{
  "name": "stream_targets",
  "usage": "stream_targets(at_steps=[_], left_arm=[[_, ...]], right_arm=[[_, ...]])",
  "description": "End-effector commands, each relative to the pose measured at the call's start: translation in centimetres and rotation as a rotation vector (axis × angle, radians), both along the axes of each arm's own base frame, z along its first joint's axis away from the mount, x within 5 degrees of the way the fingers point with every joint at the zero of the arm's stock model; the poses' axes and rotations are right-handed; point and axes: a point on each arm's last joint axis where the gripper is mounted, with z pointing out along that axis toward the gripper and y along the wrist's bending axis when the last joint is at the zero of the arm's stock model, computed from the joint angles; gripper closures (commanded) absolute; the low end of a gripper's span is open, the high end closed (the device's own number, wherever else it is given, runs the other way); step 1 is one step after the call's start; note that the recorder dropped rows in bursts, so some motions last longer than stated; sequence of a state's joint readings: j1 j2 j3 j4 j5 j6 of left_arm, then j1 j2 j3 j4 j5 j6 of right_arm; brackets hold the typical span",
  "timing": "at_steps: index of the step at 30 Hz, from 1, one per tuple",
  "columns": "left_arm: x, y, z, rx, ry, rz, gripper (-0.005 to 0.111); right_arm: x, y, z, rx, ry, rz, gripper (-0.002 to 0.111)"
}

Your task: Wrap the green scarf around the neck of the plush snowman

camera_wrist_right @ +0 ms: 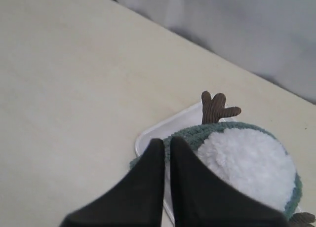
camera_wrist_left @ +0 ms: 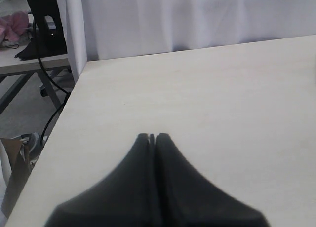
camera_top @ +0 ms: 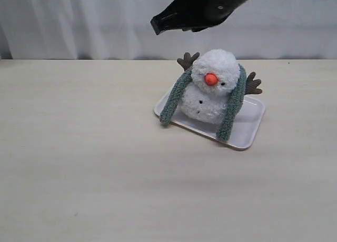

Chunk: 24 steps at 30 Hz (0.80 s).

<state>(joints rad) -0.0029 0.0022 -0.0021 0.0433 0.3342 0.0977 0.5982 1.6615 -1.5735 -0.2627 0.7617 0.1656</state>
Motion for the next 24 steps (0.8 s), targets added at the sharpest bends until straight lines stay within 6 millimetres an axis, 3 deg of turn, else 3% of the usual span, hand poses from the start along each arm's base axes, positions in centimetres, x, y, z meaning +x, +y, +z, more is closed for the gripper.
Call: stream_targets(at_steps=[1,11,18,24], left_arm=[[0.0,0.0,0.0,-0.004,-0.011,0.001,0.107],[0.0,0.0,0.0,-0.004,-0.011,0.001,0.107],[0.0,0.0,0.0,-0.004,-0.011,0.001,0.107],[0.0,0.0,0.0,-0.004,-0.011,0.001,0.107]], right_arm=[[-4.6,-2.9,3.0,0.134,-0.162,0.024,0.104],[-13.9,-9.0,4.7,0.223,-0.287,0.038,0.104],[-18.8,-12.4,4.7,0.269,-0.357,0.034,0.104],[-23.3,-15.8,4.1,0.25,-0.273,-0.021,0.104]])
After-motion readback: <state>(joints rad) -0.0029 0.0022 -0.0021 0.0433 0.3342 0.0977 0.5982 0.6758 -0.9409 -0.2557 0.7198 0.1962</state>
